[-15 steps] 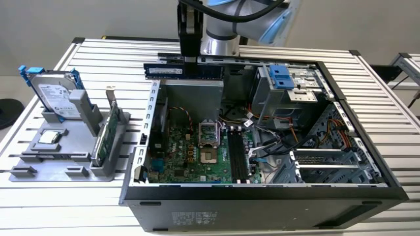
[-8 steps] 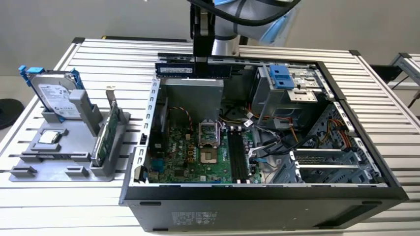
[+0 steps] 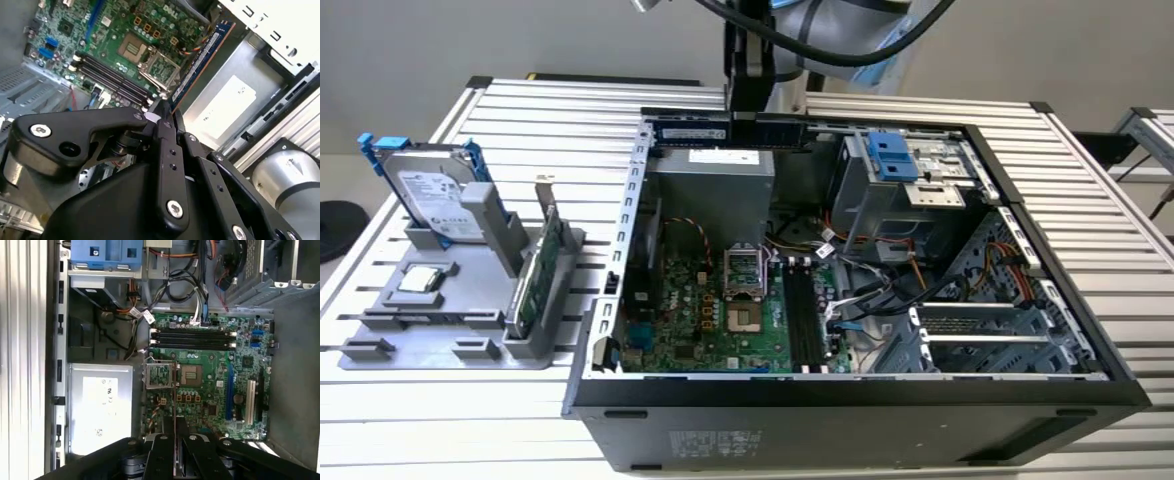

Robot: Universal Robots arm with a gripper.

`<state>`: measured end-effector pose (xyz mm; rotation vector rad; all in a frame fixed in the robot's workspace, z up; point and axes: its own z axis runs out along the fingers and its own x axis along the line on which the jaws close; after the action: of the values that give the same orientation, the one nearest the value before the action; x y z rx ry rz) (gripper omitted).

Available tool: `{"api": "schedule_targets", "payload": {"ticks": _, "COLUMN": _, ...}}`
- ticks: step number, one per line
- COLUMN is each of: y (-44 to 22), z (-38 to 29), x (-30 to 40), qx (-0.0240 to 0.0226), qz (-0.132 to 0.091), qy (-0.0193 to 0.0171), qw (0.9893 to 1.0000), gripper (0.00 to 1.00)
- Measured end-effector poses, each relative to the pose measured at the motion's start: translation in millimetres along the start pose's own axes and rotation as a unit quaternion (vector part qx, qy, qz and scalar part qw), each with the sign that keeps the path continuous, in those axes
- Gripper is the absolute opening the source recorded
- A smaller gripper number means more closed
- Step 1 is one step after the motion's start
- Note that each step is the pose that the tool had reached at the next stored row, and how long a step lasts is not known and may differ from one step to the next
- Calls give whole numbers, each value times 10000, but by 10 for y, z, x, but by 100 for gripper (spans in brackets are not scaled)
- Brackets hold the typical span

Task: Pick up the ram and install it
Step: 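Pick up the ram and move it above insertion slot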

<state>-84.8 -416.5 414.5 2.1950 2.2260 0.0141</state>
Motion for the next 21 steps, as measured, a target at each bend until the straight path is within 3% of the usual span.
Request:
{"api": "schedule_targets", "payload": {"ticks": 1, "y": 27, "z": 1, "x": 0, "qx": 1, "qz": 1, "qy": 60, "qw": 10000, "gripper": 0}}
{"api": "schedule_targets", "payload": {"ticks": 2, "y": 48, "z": 3, "x": 0, "qx": 4, "qz": 2, "qy": 94, "qw": 10000, "gripper": 0}}
{"api": "schedule_targets", "payload": {"ticks": 6, "y": 137, "z": 6, "x": -2, "qx": 12, "qz": 2, "qy": 89, "qw": 10000, "gripper": 0}}
{"api": "schedule_targets", "payload": {"ticks": 21, "y": 728, "z": 16, "x": -10, "qx": 21, "qz": 2, "qy": 87, "qw": 10000, "gripper": 0}}
